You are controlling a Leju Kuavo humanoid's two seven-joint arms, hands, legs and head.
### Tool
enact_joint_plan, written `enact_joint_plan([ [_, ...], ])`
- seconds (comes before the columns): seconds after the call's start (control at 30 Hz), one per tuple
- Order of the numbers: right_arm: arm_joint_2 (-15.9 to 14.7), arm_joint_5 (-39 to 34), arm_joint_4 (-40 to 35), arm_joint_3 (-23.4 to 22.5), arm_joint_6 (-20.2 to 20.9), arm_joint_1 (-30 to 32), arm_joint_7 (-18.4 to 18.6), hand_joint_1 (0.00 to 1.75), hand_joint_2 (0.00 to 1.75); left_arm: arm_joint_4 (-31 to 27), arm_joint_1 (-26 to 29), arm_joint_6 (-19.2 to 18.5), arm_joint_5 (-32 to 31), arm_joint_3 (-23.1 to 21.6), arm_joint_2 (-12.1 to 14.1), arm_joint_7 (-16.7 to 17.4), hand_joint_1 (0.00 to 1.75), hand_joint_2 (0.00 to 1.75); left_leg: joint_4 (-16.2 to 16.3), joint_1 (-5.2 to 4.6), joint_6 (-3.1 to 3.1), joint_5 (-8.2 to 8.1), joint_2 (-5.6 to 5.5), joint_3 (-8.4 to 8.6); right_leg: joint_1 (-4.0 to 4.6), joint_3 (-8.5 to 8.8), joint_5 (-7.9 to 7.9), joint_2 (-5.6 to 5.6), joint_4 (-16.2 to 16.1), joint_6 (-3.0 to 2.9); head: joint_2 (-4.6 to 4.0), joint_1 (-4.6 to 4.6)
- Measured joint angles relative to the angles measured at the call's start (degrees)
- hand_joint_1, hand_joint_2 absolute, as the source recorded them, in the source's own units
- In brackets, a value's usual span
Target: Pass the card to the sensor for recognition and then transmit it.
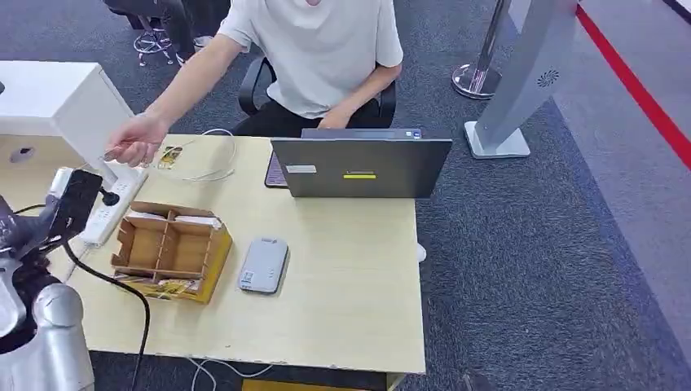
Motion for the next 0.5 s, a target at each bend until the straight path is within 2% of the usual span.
enact_joint_plan([
  [0.03, 0.1, 0.4, 0.0, 0.0, 0.0, 0.0, -0.3, 0.00, 0.00, 0.4, -0.4, 0.5, -3.8, -0.8, 0.6, 1.8, 0.00, 1.75, 0.0, 0.00, 0.00, 0.00, 0.00, 0.00, 0.00, -0.01, 0.00, 0.00, 0.0, 0.00, 0.00, -0.04],
  [0.07, 0.2, -0.1, 0.0, 0.0, -0.2, 0.0, -0.1, 0.00, 0.00, 0.9, -0.9, 0.1, -3.9, -1.7, 1.3, 0.6, 0.00, 1.75, 0.0, 0.00, 0.00, 0.00, -0.03, 0.00, 0.00, 0.00, 0.00, -0.02, 0.0, 0.00, 0.00, -0.04],
  [0.13, 0.5, -1.0, 0.0, 0.0, -0.4, -0.1, 0.3, 0.00, 0.00, 1.9, -1.7, -0.4, 0.6, -3.3, 2.7, -3.7, 0.00, 1.75, 0.0, 0.00, -0.01, 0.02, -0.12, -0.02, 0.00, 0.02, 0.00, -0.11, 0.0, 0.00, 0.00, 0.04],
  [0.17, 0.6, -0.5, 0.0, 0.0, -0.2, -0.2, 0.0, 0.00, 0.00, 2.3, -1.9, 0.1, 2.3, -4.5, 3.5, -2.7, 0.00, 1.75, 0.0, 0.00, -0.02, 0.02, -0.05, -0.01, 0.00, 0.01, 0.00, -0.04, 0.0, 0.00, 0.00, 0.02],
  [0.23, 0.9, 0.3, 0.0, 0.0, -0.1, -0.1, -0.2, 0.00, 0.00, 2.7, -2.5, 0.6, -2.0, -6.1, 4.5, 0.5, 0.00, 1.75, 0.0, 0.00, -0.02, 0.01, 0.13, -0.01, 0.00, -0.06, 0.05, 0.11, 0.0, -0.07, 0.00, 0.00],
  [0.37, 1.2, 0.8, -0.1, 0.1, -0.1, -0.1, -0.4, 0.00, 0.00, 3.8, -4.0, 1.4, -4.5, -9.3, 6.9, 2.8, 0.00, 1.75, 0.0, -0.01, -0.02, 0.02, 0.10, -0.01, 0.00, -0.07, 0.05, 0.09, 0.0, -0.07, 0.00, 0.00],
  [0.5, 1.7, 0.6, -0.4, 0.2, -0.1, 0.0, -0.3, 0.00, 0.00, 5.2, -5.3, 1.4, -4.0, -12.9, 9.3, 2.9, 0.00, 1.75, 0.0, 0.00, -0.02, 0.02, 0.11, -0.01, 0.00, -0.08, 0.05, 0.10, 0.0, -0.07, 0.00, -0.02],
])
